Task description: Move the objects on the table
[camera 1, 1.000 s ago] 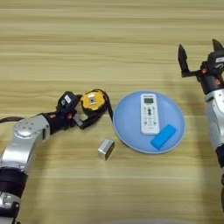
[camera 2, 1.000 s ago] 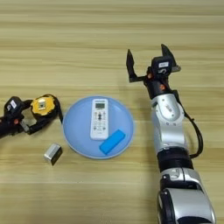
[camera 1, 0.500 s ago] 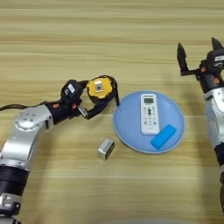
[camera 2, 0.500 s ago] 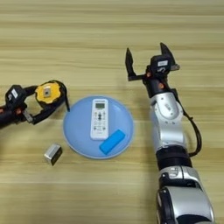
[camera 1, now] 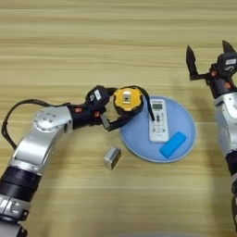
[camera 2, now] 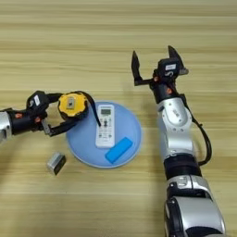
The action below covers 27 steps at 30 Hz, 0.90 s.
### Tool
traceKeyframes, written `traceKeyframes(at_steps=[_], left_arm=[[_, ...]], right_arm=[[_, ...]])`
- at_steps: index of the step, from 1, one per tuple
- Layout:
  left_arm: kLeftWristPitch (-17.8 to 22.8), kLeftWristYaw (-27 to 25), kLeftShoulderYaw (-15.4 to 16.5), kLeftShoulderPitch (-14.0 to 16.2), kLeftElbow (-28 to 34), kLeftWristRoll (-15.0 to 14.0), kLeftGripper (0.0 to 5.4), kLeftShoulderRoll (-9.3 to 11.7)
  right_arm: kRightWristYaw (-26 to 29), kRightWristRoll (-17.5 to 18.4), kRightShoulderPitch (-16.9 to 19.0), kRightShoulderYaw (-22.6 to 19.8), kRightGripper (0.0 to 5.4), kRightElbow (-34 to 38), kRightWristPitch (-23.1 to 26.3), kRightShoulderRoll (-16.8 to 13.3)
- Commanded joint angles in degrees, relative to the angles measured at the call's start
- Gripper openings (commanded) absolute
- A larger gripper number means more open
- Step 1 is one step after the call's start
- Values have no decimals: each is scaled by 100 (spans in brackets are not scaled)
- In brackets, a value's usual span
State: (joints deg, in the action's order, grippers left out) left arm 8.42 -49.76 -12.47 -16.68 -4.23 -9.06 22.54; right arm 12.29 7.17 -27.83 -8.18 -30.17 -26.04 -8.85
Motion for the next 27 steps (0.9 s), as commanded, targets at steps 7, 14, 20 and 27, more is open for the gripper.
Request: traceKeyframes(at_steps=[7, 14, 20, 27], left_arm=[[-225, -163, -534, -362, -726, 418, 440, -264], [-359, -247, -675, -402, -1036, 567, 440, -327], [-388, -259, -637, -373, -1017, 554, 469, -346], [-423, -314, -605, -294, -835, 475, 534, -326]], right_arm=[[-64, -33, -28, 57, 540, 114, -18, 44], [-87, -33, -6, 78, 540, 137, -3, 56], [-94, -29, -9, 87, 540, 118, -9, 52], [-84, -22, -16, 84, 540, 90, -25, 44]])
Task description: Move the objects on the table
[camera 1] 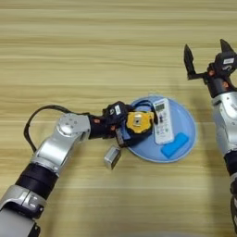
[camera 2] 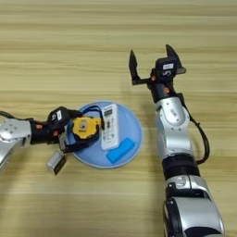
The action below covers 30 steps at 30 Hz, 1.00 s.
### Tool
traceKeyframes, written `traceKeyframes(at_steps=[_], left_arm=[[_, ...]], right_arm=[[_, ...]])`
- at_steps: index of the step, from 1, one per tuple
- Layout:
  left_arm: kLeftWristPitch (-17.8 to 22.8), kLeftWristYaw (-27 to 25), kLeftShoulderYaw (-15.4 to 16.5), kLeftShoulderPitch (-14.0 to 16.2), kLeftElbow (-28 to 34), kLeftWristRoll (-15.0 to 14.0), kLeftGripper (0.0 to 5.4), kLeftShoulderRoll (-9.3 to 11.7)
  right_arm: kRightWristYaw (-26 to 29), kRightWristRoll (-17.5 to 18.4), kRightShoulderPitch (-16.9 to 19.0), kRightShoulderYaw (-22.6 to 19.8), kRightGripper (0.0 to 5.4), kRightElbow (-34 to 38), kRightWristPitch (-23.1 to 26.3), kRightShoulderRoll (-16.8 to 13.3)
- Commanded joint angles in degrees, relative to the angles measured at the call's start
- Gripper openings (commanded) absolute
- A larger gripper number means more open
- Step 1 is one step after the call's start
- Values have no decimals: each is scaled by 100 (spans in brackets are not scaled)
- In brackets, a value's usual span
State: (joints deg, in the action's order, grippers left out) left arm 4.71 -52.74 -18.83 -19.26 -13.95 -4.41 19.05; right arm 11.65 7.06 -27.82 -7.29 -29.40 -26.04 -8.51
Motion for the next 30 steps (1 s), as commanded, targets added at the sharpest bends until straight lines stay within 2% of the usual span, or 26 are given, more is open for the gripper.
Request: traceKeyframes(at_steps=[1, 9, 15, 20, 26, 30], left_arm=[[-51, -13, 45, -30, 162, -3, 538, 23], [50, 7, 228, 47, 816, -230, 538, 61], [339, 137, 708, -89, 1646, -666, 538, 120], [386, 495, 1204, -365, 1591, -870, 538, 72], [29, 1243, 1519, -617, 1171, -617, 538, -115], [-735, 2343, 1638, -810, 359, 22, 538, -333]], right_arm=[[-20, -11, -17, -5, 540, 11, -27, 9], [-16, -13, -19, 0, 540, -1, -31, 11], [-5, -11, -19, 9, 540, -3, -25, 10], [13, -8, -16, 18, 540, 8, -22, 6], [34, 0, -6, 28, 540, 89, 22, -9], [60, 12, 48, 63, 540, 302, 90, -9]])
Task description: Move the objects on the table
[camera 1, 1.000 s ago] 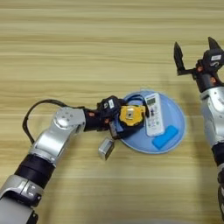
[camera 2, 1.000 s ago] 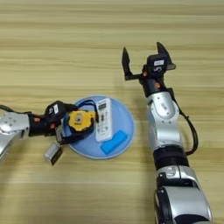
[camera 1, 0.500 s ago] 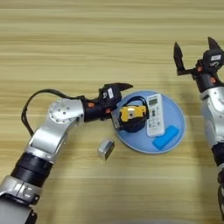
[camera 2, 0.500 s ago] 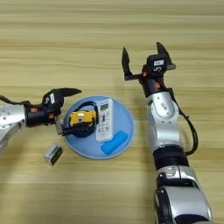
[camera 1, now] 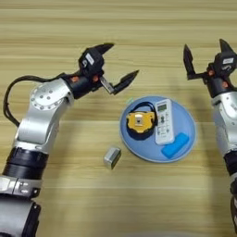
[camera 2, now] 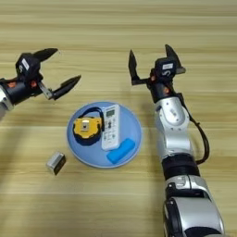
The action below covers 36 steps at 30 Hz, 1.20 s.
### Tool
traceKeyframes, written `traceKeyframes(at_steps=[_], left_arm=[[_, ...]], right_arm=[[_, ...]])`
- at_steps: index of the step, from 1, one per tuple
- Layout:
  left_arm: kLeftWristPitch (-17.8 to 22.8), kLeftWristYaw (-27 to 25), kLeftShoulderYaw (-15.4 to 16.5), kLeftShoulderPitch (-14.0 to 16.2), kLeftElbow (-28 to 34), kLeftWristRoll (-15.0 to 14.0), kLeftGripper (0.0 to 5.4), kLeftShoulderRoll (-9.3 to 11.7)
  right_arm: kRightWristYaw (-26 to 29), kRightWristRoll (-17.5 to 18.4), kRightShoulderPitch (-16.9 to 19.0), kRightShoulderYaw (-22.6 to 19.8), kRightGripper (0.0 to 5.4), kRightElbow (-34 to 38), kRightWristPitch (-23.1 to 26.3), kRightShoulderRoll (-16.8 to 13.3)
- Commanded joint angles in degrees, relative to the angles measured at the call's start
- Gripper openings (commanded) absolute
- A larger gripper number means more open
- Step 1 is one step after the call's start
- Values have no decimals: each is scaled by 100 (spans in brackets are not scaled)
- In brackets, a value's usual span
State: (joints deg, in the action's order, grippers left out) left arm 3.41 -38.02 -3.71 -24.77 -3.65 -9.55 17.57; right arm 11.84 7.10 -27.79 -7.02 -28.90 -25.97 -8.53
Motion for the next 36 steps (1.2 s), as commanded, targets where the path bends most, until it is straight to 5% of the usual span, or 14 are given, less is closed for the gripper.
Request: traceKeyframes(at_steps=[1, 4, 7, 11, 19, 28, 36], left_arm=[[-688, 1071, 154, -279, -842, 620, 538, -233], [-1398, 1924, 168, -285, -1576, 1131, 538, -343], [-2013, 2621, 359, -342, -2441, 1284, 538, -463], [-2635, 2969, 510, -397, -3408, 1223, 538, -549], [-3865, 2816, 893, -243, -4145, 716, 538, -663], [-4389, 2534, 1067, -348, -4542, 432, 538, -776], [-4539, 2581, 1106, -451, -4862, 488, 538, -763]], right_arm=[[46, 12, 55, 45, 540, 311, 106, -7], [73, 37, 95, 76, 540, 564, 208, -16], [106, 77, 169, 120, 540, 880, 349, -12], [193, 142, 280, 168, 540, 1427, 643, -50], [879, 457, 709, 261, 540, 2348, 1615, -516], [2334, 1362, 1602, 305, 540, 3274, 3472, -1543], [2773, 1647, 2543, 642, 540, 4195, 4437, -1773]])
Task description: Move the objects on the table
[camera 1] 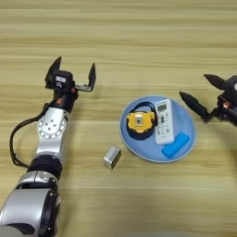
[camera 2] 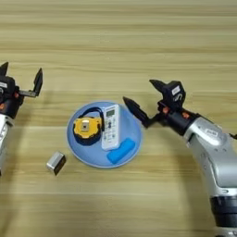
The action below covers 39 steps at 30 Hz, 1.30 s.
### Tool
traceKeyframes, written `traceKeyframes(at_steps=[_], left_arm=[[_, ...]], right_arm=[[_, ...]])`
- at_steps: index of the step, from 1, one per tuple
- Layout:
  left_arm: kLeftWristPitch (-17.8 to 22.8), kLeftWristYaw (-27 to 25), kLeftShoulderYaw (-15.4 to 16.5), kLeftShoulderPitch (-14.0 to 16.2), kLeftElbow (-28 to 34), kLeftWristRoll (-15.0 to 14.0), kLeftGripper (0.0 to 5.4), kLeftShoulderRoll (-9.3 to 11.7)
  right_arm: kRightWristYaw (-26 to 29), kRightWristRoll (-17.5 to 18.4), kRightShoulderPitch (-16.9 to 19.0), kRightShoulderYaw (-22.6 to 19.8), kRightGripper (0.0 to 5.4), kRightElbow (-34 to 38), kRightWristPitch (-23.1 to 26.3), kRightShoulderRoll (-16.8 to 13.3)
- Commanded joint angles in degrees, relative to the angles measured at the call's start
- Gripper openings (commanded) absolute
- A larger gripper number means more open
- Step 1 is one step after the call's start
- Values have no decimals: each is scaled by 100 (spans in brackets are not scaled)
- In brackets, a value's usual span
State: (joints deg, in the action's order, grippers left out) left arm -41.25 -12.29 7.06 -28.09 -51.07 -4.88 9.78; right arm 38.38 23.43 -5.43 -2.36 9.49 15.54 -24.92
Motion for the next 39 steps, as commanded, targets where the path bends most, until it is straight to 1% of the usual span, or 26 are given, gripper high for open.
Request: traceKeyframes(at_steps=[1, 5, 6, 9, 16, 22, 27, 31, 33, 34, 35, 39], left_arm=[[-83, 4, 34, -121, -137, 17, 538, 14], [-125, 53, 33, -139, -189, 56, 538, 3], [-132, 69, 33, -143, -200, 69, 538, -1], [-152, 145, 23, -146, -225, 127, 538, -5], [-216, 229, 3, -149, -253, 181, 538, -9], [-244, 237, 1, -156, -263, 192, 538, -19], [-251, 227, 8, -163, -271, 182, 538, -19], [-256, 227, 11, -174, -290, 181, 538, -17], [-258, 232, 10, -178, -297, 184, 538, -21], [-261, 234, 10, -181, -300, 184, 540, -22], [-263, 236, 10, -183, -303, 184, 540, -23], [-274, 241, 13, -186, -316, 183, 540, -25]], right_arm=[[120, 12, 363, 201, 540, 399, 330, -136], [205, 95, 480, 328, 540, 479, 530, -69], [176, 91, 457, 383, 540, 434, 582, 2], [142, -175, 382, 659, 540, 177, 498, 119], [-125, -243, 186, 696, 540, -347, 695, 402], [-386, -391, 79, 704, 540, -695, 704, 597], [-379, -384, 74, 732, 540, -706, 743, 661], [-291, -349, 86, 859, 540, -686, 813, 747], [-263, -396, 79, 954, 540, -712, 811, 780], [-259, -409, 64, 984, 519, -737, 812, 801], [-259, -417, 49, 1001, 517, -758, 812, 813], [-296, -439, -24, 1010, 477, -885, 832, 850]])
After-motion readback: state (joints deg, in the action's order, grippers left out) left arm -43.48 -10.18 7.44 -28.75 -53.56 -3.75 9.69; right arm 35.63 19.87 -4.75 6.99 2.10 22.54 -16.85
